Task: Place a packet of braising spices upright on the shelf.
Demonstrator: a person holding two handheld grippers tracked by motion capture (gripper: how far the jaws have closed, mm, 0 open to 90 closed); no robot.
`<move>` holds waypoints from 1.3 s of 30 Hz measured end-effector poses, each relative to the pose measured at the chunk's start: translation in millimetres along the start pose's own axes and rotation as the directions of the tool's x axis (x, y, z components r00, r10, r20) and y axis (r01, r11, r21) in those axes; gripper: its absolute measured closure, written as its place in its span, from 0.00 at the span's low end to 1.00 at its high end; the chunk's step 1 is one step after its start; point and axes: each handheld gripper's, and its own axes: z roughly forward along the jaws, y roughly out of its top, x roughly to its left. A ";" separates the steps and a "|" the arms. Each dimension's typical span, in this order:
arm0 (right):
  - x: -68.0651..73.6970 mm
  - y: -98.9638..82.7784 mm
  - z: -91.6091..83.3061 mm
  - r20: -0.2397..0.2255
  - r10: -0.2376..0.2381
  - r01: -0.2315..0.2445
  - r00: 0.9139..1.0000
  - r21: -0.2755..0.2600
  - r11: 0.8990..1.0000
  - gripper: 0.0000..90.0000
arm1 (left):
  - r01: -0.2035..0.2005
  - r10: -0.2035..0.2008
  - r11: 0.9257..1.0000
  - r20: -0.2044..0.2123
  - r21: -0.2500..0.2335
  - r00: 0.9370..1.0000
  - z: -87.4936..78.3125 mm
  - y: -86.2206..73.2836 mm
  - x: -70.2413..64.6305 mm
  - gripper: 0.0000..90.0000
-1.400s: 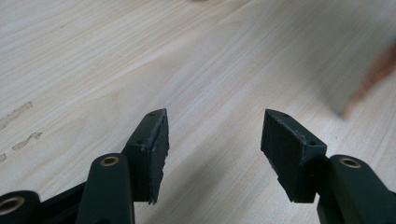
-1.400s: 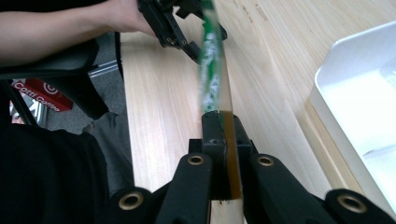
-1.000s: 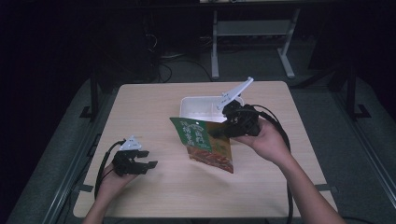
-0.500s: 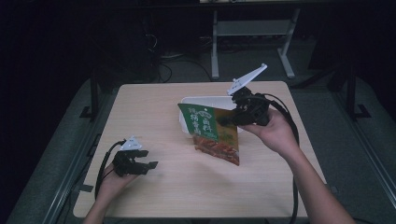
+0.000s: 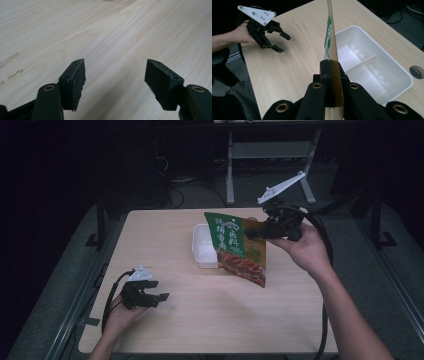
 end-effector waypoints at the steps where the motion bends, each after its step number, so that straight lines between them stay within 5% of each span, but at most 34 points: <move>1: -2.0 1.3 -1.9 0.015 0.003 -0.003 1.000 0.000 1.000 1.00 | 0.000 0.000 1.000 0.000 0.000 1.000 0.0 0.0 0.1 0.36; 22: -24.7 15.8 -15.3 0.130 0.069 -0.064 0.989 -0.040 0.997 1.00 | 0.005 -0.005 1.000 -0.008 -0.009 1.000 -1.3 -0.1 0.7 0.35; 39: -48.5 27.8 2.6 0.239 0.122 -0.110 0.963 -0.063 0.992 1.00 | 0.003 -0.003 1.000 -0.006 -0.008 1.000 -1.1 -0.3 1.6 0.34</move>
